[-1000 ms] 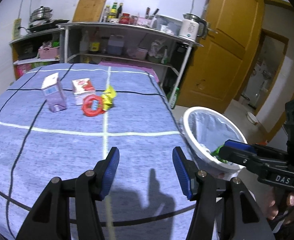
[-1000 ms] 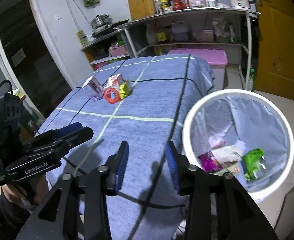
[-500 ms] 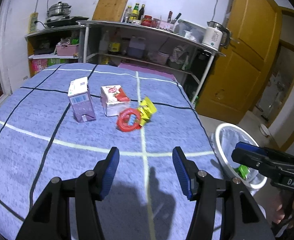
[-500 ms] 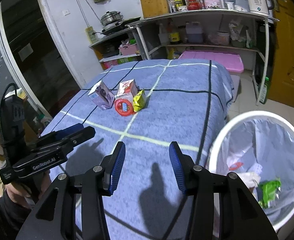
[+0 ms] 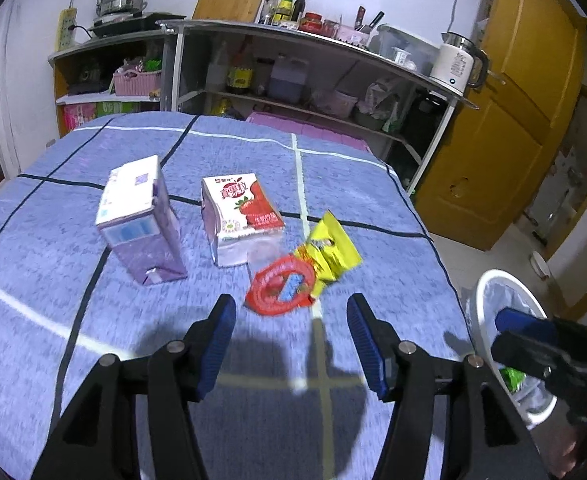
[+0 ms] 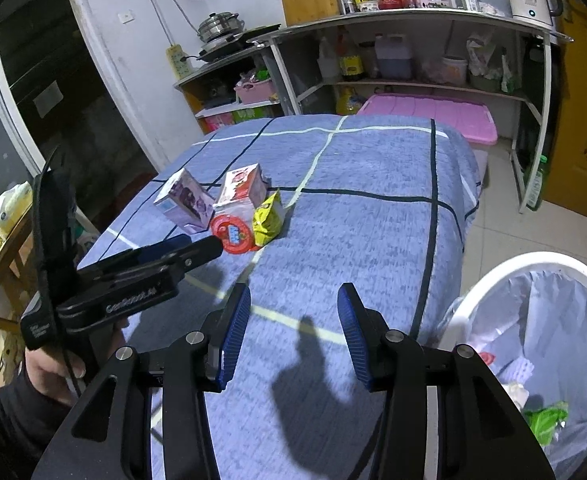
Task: Collect trash
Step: 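Move both grippers back over the table toward the red ring lid and yellow packet, then grasp the red ring lid with the left gripper while the right gripper grasps the yellow packet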
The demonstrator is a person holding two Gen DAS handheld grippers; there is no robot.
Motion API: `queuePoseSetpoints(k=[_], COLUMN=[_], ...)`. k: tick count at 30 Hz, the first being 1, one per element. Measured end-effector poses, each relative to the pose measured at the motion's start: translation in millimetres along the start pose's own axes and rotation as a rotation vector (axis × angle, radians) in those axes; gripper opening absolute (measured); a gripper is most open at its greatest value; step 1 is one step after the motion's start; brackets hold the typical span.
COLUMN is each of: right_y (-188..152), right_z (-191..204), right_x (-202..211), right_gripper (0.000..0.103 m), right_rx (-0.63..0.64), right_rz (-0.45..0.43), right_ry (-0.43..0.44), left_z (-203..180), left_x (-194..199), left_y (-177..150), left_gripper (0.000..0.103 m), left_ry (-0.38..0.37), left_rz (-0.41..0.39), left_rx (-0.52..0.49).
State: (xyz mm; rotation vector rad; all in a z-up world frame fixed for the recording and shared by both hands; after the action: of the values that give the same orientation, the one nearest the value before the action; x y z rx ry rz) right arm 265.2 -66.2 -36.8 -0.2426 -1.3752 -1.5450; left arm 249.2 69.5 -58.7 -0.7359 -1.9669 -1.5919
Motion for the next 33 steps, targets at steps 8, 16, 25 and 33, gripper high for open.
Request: queuePoseSetpoints(k=[8, 16, 25, 33], right_y=[10, 19, 34, 46], right_z=[-5, -7, -2, 15], right_x=[-18, -31, -50, -80], right_gripper=[0.047, 0.047, 0.047, 0.047], right_rx=[-0.011, -0.018, -0.031, 0.008], right_rz=[0.018, 0.028, 0.044, 0.077], right_ry=[0.009, 0.019, 0.038, 0.044], left_z=[6, 4, 10, 26], left_x=[-30, -43, -24, -4], left_y=[6, 7, 1, -11], left_gripper=[0.06, 0.046, 0.046, 0.046], left_ry=[0.005, 0.002, -0.013, -0.015], left_rz=[0.045, 0.062, 0.032, 0.017], left_rx=[0.041, 0.037, 0.048, 0.073])
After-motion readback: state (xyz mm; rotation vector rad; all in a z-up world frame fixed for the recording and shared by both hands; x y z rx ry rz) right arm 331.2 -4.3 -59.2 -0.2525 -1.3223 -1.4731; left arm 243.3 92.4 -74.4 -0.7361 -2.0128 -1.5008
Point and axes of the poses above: each gripper's, at about its wrist camera, not at the fingertips, and x roughly against the way its jaws point, z to its left, y to its top, the point moved 5 cm from there along -x, roughly the way its jaws point, and after that the axes turned 4 degrees about -x, right-handed, at the moved point
